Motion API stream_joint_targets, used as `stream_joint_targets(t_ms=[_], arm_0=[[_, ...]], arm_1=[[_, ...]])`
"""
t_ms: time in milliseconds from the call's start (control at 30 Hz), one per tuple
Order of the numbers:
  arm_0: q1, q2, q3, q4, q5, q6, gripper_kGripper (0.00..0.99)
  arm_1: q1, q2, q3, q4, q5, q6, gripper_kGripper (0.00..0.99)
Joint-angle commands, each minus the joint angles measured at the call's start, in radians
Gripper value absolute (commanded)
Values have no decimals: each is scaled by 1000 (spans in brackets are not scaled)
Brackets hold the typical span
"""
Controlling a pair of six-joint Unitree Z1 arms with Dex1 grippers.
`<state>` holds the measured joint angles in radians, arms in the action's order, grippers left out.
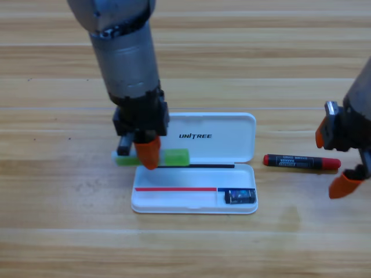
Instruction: Clean up eraser and pencils
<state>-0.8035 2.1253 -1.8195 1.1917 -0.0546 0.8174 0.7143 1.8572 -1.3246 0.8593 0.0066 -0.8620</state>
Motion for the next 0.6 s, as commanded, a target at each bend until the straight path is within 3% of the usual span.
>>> stream_joint_targets(t_ms=[33,333,600], arm_0=[[-25,120,-34,9,-31,9,0],[-39,185,-69,9,-57,12,0],[-40,203,-76,9,-73,11,0]], arm_1=[[-98,177,-24,-60,-14,-58,956],[-108,307,-140,-71,3,-97,922],[-119,369,-191,-71,-7,-121,813]])
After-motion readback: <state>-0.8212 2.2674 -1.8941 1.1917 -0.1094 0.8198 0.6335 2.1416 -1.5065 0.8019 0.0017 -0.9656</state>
